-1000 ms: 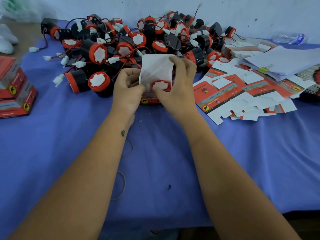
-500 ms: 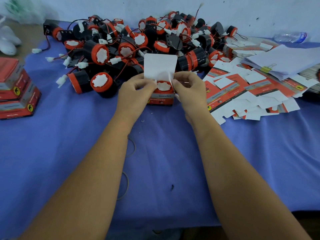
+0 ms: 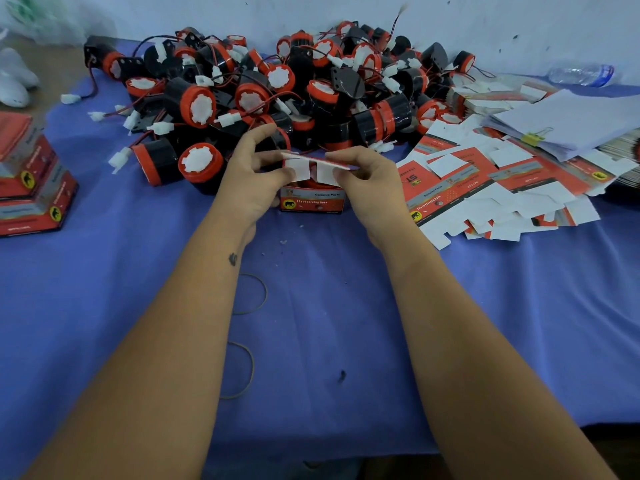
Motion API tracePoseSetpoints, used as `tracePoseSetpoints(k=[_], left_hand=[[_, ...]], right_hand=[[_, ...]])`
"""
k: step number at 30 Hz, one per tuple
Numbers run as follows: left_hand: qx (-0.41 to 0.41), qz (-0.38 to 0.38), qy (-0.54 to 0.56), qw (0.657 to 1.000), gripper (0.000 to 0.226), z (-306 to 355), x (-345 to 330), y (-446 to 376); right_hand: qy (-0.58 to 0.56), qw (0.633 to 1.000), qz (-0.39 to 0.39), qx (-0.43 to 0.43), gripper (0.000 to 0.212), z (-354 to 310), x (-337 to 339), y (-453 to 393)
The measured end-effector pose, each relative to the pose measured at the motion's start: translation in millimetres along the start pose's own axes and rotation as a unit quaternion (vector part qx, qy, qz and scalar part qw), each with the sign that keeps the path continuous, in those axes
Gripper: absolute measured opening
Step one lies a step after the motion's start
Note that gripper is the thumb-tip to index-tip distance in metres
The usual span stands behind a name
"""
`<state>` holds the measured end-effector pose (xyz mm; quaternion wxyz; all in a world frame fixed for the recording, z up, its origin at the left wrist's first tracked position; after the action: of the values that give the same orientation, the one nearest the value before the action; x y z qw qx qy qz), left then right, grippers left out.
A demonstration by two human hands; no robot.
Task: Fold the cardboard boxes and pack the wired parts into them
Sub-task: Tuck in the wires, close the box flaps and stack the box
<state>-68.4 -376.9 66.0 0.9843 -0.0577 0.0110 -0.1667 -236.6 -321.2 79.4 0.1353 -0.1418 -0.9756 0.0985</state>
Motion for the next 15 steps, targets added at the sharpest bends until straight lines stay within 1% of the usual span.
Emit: tracePoseSetpoints(k=[4, 5, 7, 10, 11, 13, 14, 15], left_hand=[[0.009, -0.014, 0.000, 1.000, 0.025, 0.4, -5.7, 2.9], [0.013, -0.015, 0.000, 1.000, 0.025, 0.8, -6.7, 4.2], [0.023, -0.027, 0.009, 0.999, 0.030, 0.2, -8.3, 5.8], [0.056, -0.041, 0.052, 0.996, 0.039, -0.2, -8.8, 6.0], [0.075, -0.036, 0.071, 0.994, 0.039, -1.9, -8.4, 6.1], [0.107, -0.029, 0.089, 0.990, 0.030, -4.5, -9.3, 7.6], [0.105, -0.031, 0.071, 0.991, 0.028, -2.9, -9.8, 8.5], [0.086, -0.039, 0.023, 0.995, 0.028, 1.2, -10.5, 9.4]], right_hand=[[-0.004, 1.000, -0.012, 0.000, 0.040, -0.2, -1.2, 0.6], [-0.013, 1.000, -0.017, -0.007, 0.042, 1.2, -0.9, 0.3], [-0.035, 0.999, -0.027, -0.027, 0.047, 5.8, -0.5, -1.0], [-0.058, 0.997, -0.034, -0.042, 0.051, 9.0, -1.2, -0.8], [-0.065, 0.996, -0.035, -0.044, 0.051, 9.0, -1.3, -0.2], [-0.079, 0.995, -0.041, -0.048, 0.044, 9.0, -1.8, 1.0], [-0.082, 0.995, -0.045, -0.046, 0.038, 8.4, -2.0, 1.9], [-0.076, 0.995, -0.050, -0.041, 0.032, 7.5, -1.8, 3.0]])
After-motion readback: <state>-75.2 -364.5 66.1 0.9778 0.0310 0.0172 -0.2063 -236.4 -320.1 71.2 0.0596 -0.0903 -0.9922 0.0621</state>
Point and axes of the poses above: each hand's wrist, its own y-axis away from the middle knuckle, its own x-axis out of the back of the hand, z = x × y, the point moved 9 cm from there along -y, towards the middle knuckle, and after that the axes turned 6 degrees about -z, right-handed, at the moved point
